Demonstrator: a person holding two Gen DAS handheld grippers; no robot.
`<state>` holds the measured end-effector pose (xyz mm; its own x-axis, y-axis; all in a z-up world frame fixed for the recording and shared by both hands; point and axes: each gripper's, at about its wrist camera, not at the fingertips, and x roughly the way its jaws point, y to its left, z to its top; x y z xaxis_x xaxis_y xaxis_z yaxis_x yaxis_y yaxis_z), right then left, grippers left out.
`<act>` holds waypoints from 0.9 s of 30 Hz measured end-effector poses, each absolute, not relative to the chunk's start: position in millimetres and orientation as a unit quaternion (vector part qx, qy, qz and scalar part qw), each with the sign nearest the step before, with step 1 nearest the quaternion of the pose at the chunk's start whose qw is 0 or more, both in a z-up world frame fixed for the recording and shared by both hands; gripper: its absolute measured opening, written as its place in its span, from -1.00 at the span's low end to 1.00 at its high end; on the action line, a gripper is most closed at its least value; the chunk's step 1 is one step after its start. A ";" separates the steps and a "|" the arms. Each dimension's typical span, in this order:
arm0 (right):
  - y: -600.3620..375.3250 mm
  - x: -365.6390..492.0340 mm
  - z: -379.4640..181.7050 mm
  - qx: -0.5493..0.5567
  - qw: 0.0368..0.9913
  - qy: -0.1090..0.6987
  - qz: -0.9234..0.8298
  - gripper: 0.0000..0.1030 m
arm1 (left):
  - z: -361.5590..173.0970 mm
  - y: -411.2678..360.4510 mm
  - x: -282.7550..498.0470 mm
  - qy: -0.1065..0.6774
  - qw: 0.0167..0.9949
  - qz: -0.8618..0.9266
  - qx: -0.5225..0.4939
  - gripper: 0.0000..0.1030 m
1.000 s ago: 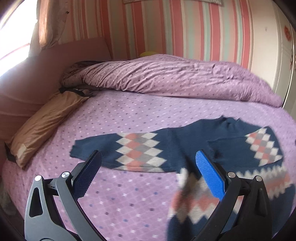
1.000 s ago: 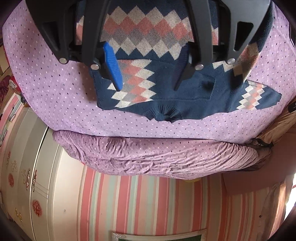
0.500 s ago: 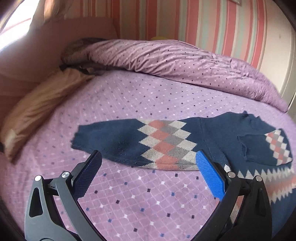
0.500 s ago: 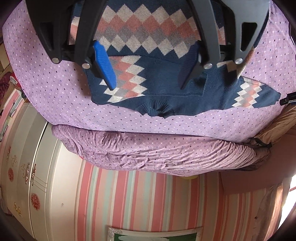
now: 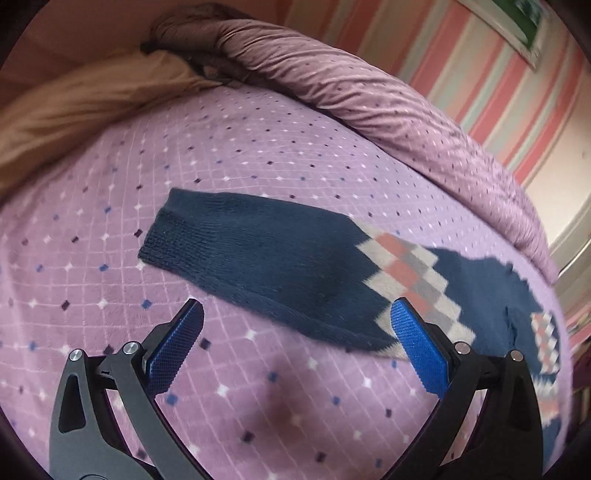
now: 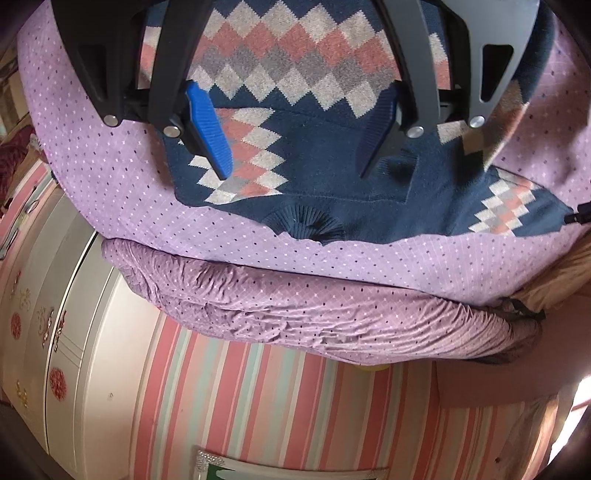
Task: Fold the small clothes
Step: 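Move the left gripper to the other sleeve cuff and close on it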
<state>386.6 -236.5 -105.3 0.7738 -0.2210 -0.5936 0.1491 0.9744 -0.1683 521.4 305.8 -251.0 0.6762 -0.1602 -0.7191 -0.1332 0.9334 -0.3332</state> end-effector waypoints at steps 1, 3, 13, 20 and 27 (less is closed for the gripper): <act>-236.3 387.8 -106.9 -0.057 0.940 0.322 -0.099 0.36 | -256.5 311.9 525.0 0.404 0.894 -0.007 -0.193 0.94; -235.8 390.1 -109.1 -0.056 0.939 0.325 -0.097 0.36 | -266.0 320.5 531.0 0.410 0.888 -0.002 -0.206 0.94; -234.7 395.6 -117.2 -0.070 0.936 0.330 -0.102 0.36 | -291.7 351.0 560.0 0.443 0.868 0.035 -0.221 0.94; -235.2 396.1 -118.2 -0.079 0.934 0.331 -0.107 0.36 | -297.1 355.5 585.8 0.460 0.862 0.049 -0.206 0.94; -234.4 396.4 -119.3 -0.087 0.933 0.333 -0.105 0.35 | -296.6 353.6 590.0 0.454 0.868 0.089 -0.182 0.50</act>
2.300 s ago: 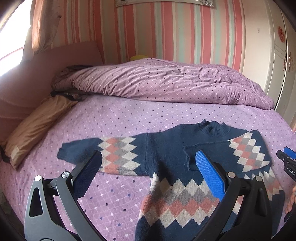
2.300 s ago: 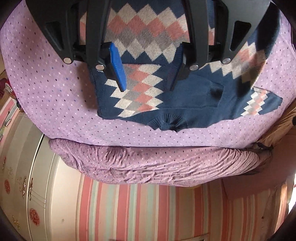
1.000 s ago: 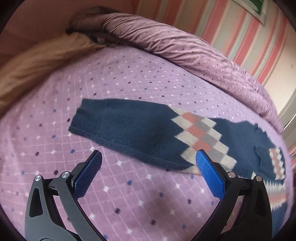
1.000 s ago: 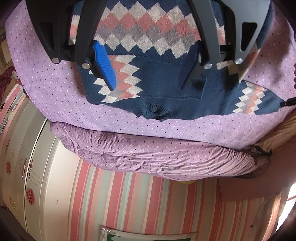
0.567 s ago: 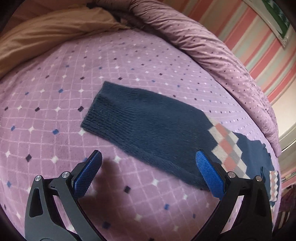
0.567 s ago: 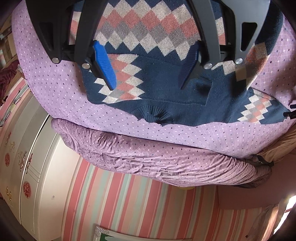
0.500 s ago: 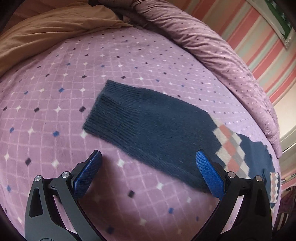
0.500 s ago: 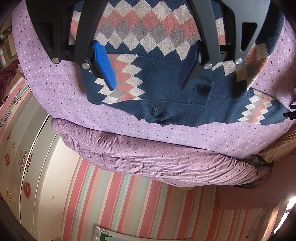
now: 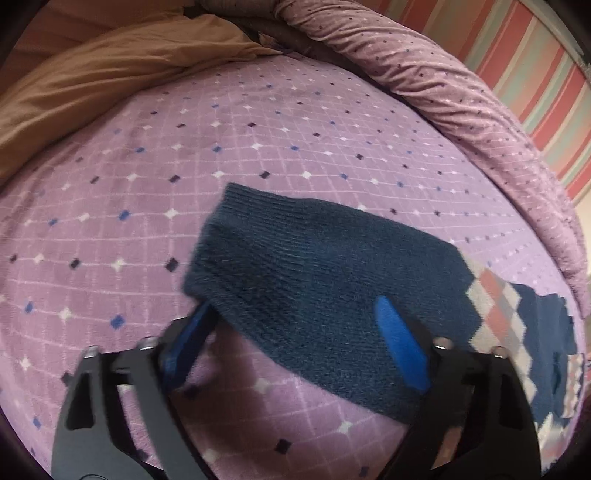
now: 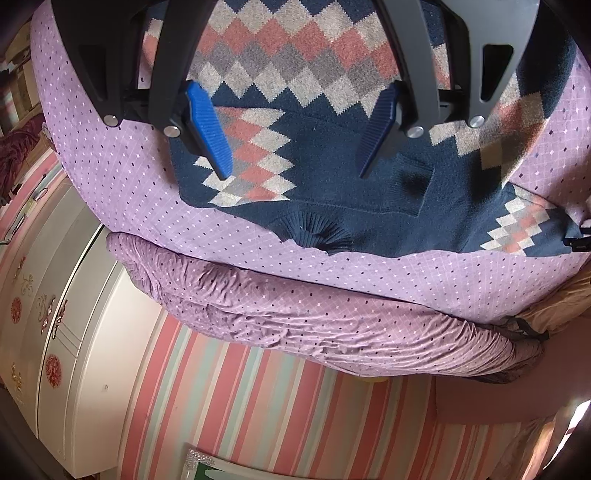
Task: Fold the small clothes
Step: 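Move the left gripper to the other sleeve cuff and close on it, then carry the sleeve across the sweater front and open the left gripper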
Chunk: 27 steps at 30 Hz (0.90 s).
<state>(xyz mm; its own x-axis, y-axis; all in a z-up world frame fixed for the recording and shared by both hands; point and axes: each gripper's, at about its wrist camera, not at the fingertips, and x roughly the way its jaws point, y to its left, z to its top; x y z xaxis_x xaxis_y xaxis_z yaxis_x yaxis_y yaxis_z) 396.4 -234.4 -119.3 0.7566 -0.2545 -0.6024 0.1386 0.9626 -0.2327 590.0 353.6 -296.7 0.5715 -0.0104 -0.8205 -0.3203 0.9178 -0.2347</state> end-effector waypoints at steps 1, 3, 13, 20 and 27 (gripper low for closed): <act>-235.0 396.5 -119.6 -0.088 0.933 0.333 -0.105 0.35 | -295.9 354.3 589.5 0.453 0.868 0.098 -0.178 0.27; -236.3 396.2 -119.5 -0.087 0.932 0.334 -0.105 0.35 | -295.3 357.2 588.1 0.455 0.867 0.115 -0.170 -0.08; -247.8 390.7 -117.9 -0.082 0.933 0.334 -0.109 0.35 | -277.1 343.3 580.9 0.438 0.876 0.168 -0.114 -0.84; -265.6 388.5 -117.7 -0.066 0.934 0.333 -0.111 0.35 | -219.0 297.7 565.9 0.393 0.897 0.195 -0.051 -0.84; -287.8 384.6 -110.1 -0.050 0.936 0.331 -0.114 0.35 | -154.7 210.5 551.9 0.365 0.916 0.166 -0.002 -0.84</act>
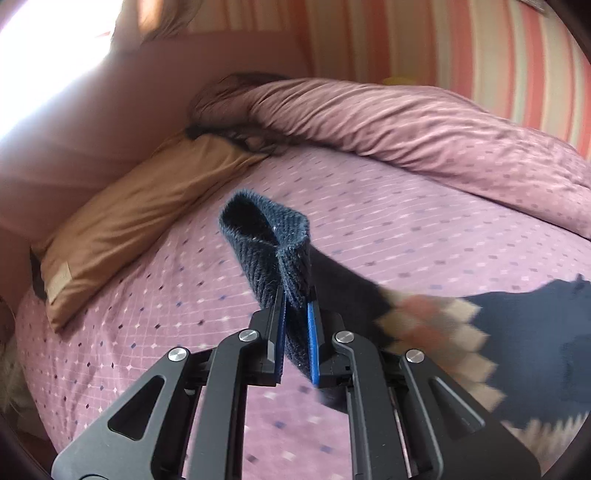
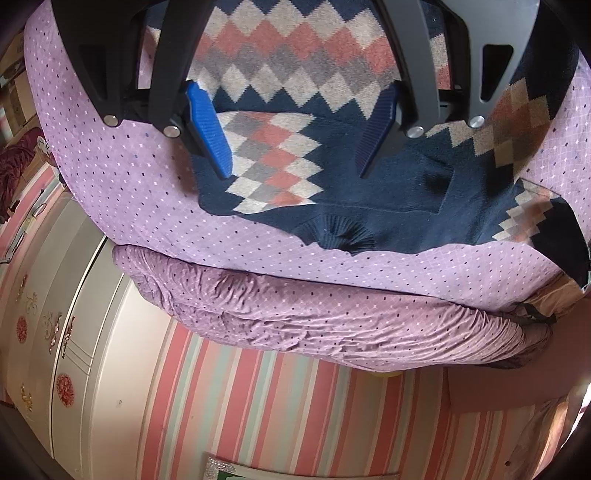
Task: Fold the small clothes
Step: 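Carry the sleeve across the sweater front and open the left gripper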
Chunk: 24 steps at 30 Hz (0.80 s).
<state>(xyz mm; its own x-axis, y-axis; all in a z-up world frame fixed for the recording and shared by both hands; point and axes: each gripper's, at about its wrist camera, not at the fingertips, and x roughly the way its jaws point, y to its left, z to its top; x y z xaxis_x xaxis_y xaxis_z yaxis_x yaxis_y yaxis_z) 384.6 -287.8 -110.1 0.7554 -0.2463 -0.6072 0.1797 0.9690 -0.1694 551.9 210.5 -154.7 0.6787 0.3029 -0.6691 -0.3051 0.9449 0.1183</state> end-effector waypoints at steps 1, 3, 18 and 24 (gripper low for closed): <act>-291.2 383.3 -107.8 -0.047 0.936 0.330 -0.113 0.35 | -146.4 194.8 551.5 0.365 0.918 0.156 0.004 -0.84; -294.9 379.4 -102.9 -0.048 0.938 0.324 -0.113 0.35 | -133.8 167.9 549.5 0.365 0.921 0.136 0.010 -0.84; -345.9 355.6 -96.0 -0.048 0.939 0.318 -0.122 0.35 | -102.7 -103.3 530.7 0.365 0.929 -0.039 0.051 -0.84; -378.0 350.3 -103.8 -0.031 0.936 0.323 -0.140 0.35 | -118.1 -206.5 527.4 0.379 0.918 -0.110 0.045 -0.84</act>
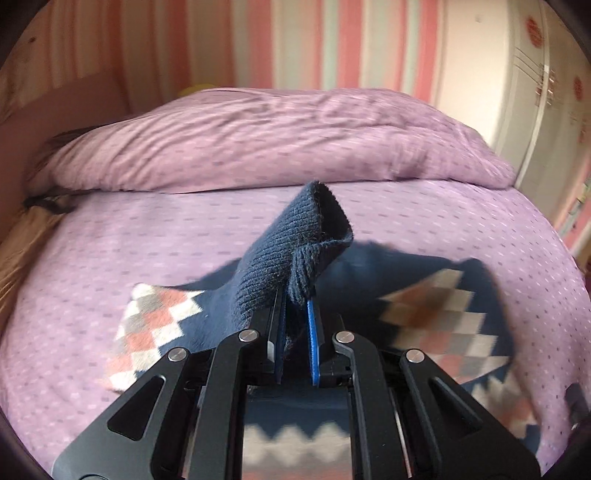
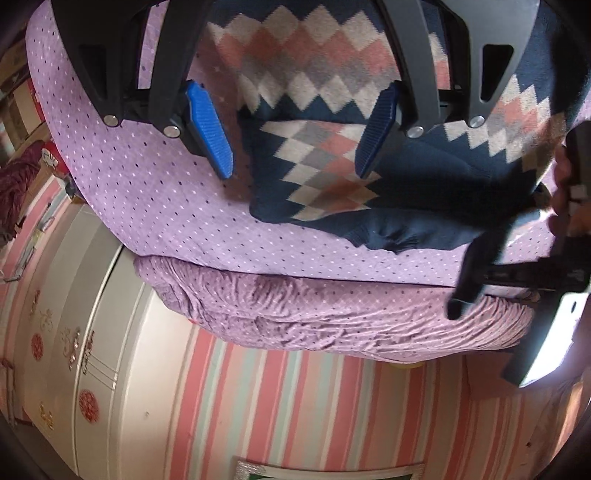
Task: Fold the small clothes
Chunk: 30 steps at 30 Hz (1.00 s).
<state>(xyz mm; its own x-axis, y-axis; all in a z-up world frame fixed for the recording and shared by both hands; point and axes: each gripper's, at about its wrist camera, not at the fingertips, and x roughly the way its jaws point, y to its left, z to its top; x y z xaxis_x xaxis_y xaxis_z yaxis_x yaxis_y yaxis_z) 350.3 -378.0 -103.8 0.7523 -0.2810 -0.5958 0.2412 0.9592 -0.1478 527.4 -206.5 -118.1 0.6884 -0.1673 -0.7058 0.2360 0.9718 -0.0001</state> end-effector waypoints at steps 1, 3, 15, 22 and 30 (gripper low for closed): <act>-382.6 349.7 -105.6 -0.029 0.935 0.324 -0.143 0.35 | -123.3 -224.7 526.4 0.381 0.915 -0.121 0.048 -0.84; -394.6 347.8 -110.2 -0.018 0.933 0.328 -0.149 0.35 | -132.8 -250.5 526.0 0.385 0.912 -0.134 0.051 -0.83; -430.7 339.1 -133.5 0.002 0.923 0.342 -0.178 0.35 | -168.7 -351.1 510.2 0.402 0.893 -0.193 0.057 -0.82; -443.9 333.7 -136.0 0.004 0.920 0.344 -0.188 0.35 | -194.9 -393.4 512.3 0.423 0.879 -0.208 0.074 -0.43; -455.4 328.4 -133.8 0.009 0.919 0.340 -0.199 0.35 | -187.8 -385.9 486.6 0.394 0.887 -0.221 0.095 0.90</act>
<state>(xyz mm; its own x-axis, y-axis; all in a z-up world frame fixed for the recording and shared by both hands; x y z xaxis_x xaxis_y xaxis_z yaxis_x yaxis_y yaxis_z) 328.4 -455.4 -133.8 0.6896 -0.3589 -0.6290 0.3711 0.9210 -0.1187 486.6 -385.9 -187.8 0.5910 -0.3175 -0.7416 0.4672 0.8841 -0.0063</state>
